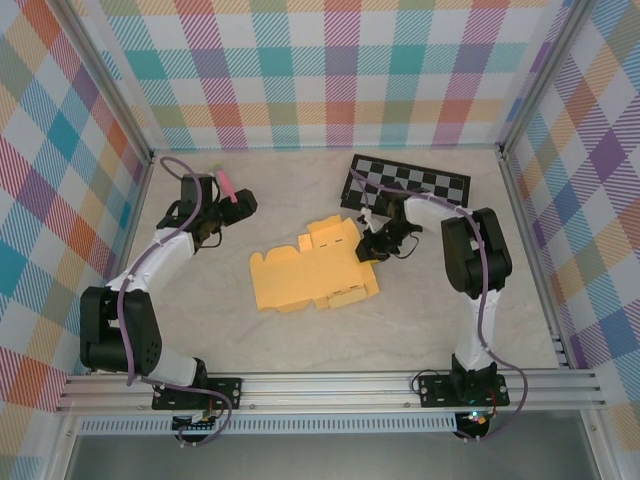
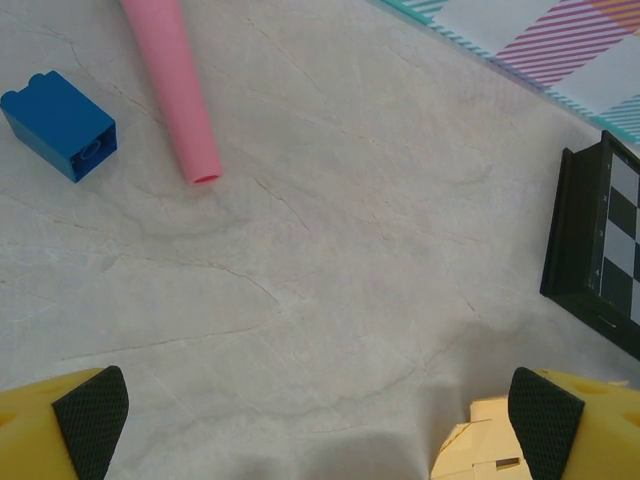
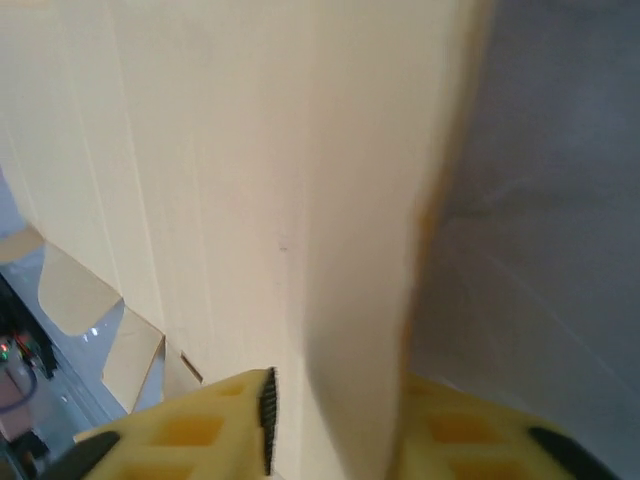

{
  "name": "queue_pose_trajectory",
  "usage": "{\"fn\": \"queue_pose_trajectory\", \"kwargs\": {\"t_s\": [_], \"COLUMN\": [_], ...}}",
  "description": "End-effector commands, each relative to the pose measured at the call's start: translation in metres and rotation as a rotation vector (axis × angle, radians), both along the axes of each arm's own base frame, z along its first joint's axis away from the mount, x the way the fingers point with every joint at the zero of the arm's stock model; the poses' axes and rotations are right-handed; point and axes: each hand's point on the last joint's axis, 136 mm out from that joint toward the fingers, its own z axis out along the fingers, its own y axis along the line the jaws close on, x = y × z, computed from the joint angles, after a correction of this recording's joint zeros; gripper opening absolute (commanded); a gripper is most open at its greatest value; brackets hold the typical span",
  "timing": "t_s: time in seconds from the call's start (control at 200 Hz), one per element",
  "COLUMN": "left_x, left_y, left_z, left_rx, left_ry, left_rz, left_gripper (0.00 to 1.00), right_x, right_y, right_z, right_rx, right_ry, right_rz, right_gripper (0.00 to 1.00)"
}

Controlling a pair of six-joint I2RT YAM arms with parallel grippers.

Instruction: Fold the paper box

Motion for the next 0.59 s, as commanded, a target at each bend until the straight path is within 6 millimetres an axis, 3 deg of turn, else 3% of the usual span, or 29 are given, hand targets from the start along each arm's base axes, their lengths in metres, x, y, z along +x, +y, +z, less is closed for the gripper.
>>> {"fn": "queue_pose_trajectory", "kwargs": {"t_s": [0.0,0.06,0.21,0.305,0.475,0.59], "left_x": [-0.009,-0.01,-0.012,-0.011,-0.002,-0.003], "left_y": [-0.009,-0.014,-0.028,-0.04,-0.054,-0.083], "left_z": [0.007,0.012,0.019,0.018,0.007,0.009], "left_rx": [0.004,-0.002,-0.045,-0.101,-0.188,-0.284], "left_ry": [-0.026,-0.054,-0.107,-0.112,-0.056,-0.087], "left_rz": [-0.067,-0.104,-0.178,-0.226,-0.254,-0.428], "left_gripper": [1.0,1.0,1.0,1.0,1.0,1.0], "right_x": [0.012,0.018,0.04,0.058,0.062,0.081], "right_y": [0.005,-0.001,-0.02,-0.028,-0.016,-0.002], "right_z": [0.024,0.038,0.079,0.093,0.074,0.067], "right_rx": [-0.024,-0.084,-0.289,-0.44,-0.584,-0.63], "right_ry": [-0.135,-0.232,-0.52,-0.672,-0.847,-0.938], "right_rz": [0.087,0.14,0.317,0.467,0.939,1.015], "right_gripper": [0.06,0.0,0.0,0.0,0.0,0.01]}}
